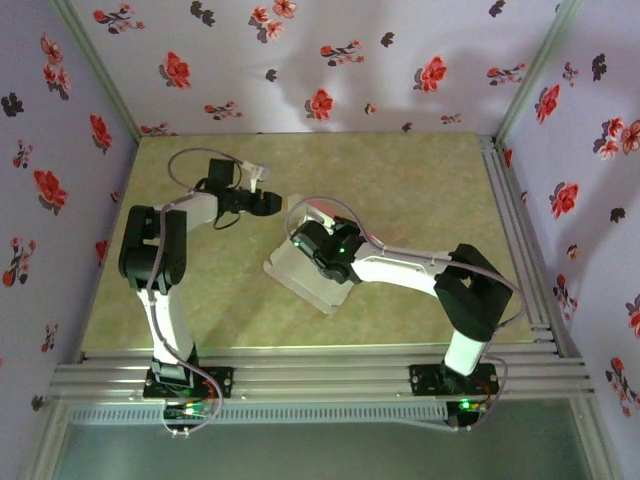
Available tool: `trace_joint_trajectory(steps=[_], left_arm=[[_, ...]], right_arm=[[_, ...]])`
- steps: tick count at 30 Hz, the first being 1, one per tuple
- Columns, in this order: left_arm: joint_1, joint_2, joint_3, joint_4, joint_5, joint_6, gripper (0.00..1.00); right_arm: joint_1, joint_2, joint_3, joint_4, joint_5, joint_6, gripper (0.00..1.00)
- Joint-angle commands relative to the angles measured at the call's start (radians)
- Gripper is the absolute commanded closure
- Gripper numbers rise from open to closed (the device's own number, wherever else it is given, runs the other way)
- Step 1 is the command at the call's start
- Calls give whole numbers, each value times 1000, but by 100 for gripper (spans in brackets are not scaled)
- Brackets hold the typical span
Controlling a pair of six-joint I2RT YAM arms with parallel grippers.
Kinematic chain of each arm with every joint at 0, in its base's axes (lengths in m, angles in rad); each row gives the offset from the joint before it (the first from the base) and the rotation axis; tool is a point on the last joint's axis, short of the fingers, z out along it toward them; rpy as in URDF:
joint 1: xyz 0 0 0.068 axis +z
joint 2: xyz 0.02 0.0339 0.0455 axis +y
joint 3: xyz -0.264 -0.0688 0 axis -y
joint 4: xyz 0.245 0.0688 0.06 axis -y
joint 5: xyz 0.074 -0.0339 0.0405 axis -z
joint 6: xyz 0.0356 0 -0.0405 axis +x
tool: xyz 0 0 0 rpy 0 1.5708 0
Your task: Fold the paper box
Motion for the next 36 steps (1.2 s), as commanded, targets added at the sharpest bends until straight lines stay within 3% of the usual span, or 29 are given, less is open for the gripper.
trace_joint_trajectory(steps=[1,13,21,36], left_arm=[[-14,36,51,-64,42,65,46],[-28,102,152,-85,228,76,42],[-66,134,222,-204,266,161,41],[-77,131,248,-289,386,205,43]], right_arm=[[-17,-21,23,-114,-103,50,100],[-110,-7,95,-252,-254,134,100],[-171,2,136,-318,-370,175,100],[-175,16,123,-299,-325,158,100]])
